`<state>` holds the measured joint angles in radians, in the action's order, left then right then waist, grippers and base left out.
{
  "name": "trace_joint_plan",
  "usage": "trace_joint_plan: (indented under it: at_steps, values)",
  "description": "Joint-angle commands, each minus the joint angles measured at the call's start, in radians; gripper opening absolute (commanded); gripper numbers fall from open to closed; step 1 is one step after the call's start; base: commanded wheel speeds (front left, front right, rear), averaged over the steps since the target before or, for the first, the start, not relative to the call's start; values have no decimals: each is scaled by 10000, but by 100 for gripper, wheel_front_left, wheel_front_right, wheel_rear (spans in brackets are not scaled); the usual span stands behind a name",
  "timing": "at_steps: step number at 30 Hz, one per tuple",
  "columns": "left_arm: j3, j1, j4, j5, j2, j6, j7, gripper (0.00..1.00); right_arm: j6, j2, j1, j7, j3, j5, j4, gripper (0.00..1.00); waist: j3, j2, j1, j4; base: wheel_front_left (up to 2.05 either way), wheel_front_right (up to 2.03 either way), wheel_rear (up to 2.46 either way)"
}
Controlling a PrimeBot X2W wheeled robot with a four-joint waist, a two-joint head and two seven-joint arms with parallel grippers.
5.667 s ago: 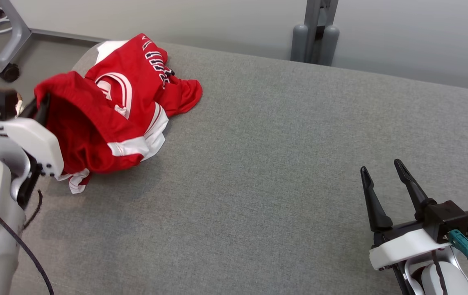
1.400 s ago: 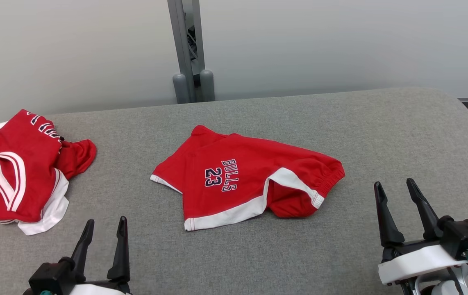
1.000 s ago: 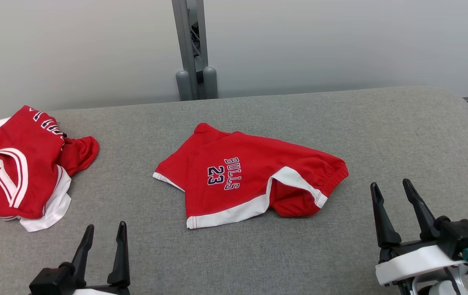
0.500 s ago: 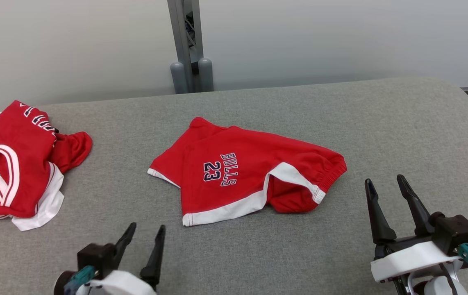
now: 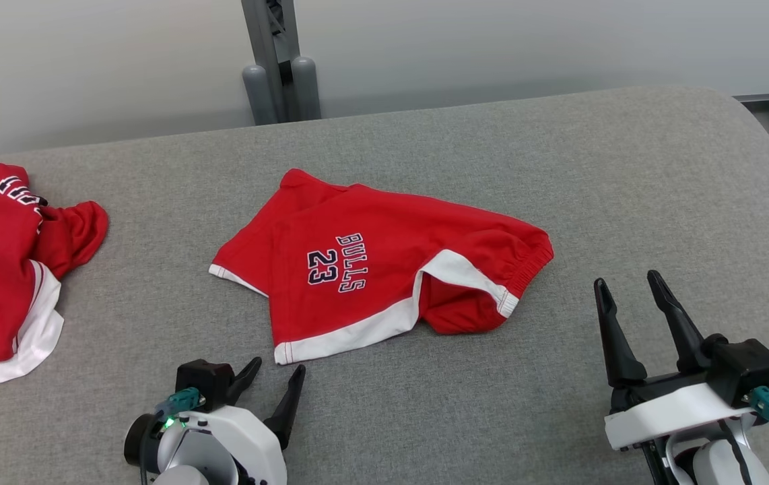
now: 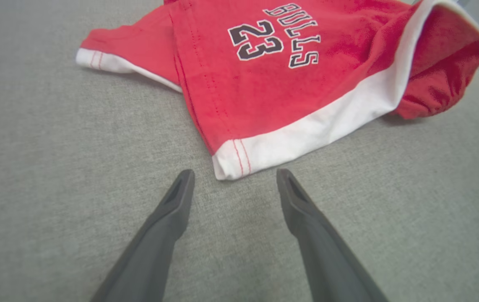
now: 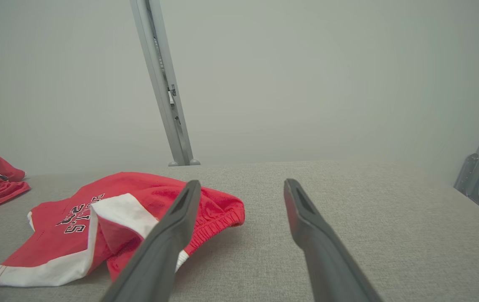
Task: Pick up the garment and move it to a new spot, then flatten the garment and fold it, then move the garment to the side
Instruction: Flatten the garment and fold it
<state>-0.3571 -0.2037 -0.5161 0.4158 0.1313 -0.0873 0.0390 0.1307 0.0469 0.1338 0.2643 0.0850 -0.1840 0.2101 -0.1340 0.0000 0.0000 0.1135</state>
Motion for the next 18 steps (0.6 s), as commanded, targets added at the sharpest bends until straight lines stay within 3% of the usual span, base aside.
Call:
trace_joint_plan:
  at_steps: [1, 15, 17, 18]
  values:
    - [-7, -229, -177, 18, 38, -44, -32, 100, 1, 66, 69, 8, 6, 36, -22, 100, -67, 0, 0, 61, 0, 0, 0]
    - [-372, -865, -1169, 144, -234, -218, 631, 100, 1, 68, 79, 8, 52, 61, -16, 100, -156, 0, 0, 163, 0, 0, 0]
    - [-392, -948, -1160, 162, -261, -242, 803, 89, 1, 68, 85, 8, 58, 54, -14, 100, -145, 0, 0, 160, 0, 0, 0]
    - [-397, -965, -1173, 165, -269, -246, 851, 78, 1, 68, 81, 8, 60, 50, -9, 100, -140, 0, 0, 156, 0, 0, 0]
